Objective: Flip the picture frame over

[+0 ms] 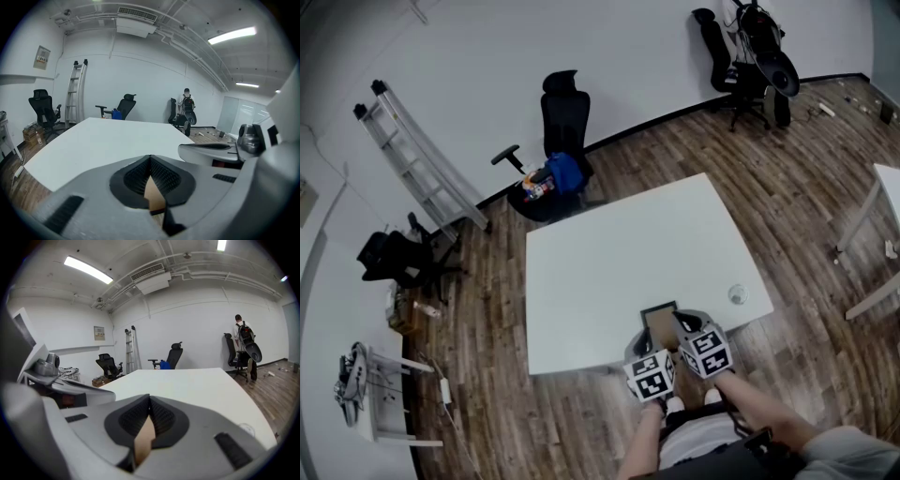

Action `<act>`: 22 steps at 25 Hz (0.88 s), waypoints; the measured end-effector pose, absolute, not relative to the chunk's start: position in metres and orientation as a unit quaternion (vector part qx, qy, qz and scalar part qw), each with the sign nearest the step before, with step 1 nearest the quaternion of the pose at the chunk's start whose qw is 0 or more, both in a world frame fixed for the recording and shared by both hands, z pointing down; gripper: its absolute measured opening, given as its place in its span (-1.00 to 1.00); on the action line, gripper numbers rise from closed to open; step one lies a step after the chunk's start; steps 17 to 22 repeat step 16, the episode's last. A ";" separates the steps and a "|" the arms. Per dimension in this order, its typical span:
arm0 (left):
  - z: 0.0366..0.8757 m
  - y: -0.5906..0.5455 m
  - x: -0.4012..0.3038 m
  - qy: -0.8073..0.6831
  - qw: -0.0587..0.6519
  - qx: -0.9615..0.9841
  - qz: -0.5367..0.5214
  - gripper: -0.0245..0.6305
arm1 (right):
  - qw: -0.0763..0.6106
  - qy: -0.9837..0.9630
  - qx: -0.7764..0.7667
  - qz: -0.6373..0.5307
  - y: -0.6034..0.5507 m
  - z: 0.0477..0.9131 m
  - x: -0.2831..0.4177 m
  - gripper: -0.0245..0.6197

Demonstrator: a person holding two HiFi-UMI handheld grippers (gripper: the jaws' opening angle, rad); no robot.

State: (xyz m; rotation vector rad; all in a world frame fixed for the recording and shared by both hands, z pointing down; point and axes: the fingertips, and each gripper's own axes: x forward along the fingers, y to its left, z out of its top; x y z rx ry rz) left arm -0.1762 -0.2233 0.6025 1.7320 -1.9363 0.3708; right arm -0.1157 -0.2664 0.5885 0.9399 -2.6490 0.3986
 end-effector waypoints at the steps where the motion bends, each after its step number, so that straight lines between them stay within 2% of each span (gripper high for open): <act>1: 0.603 -0.224 -0.176 -0.713 0.256 0.638 0.137 -0.92 | 0.151 -0.923 0.327 0.139 -0.267 0.590 -0.116 -0.90; 22: 0.607 -0.224 -0.174 -0.708 0.263 0.640 0.143 -0.92 | 0.158 -0.922 0.324 0.142 -0.266 0.595 -0.115 -0.90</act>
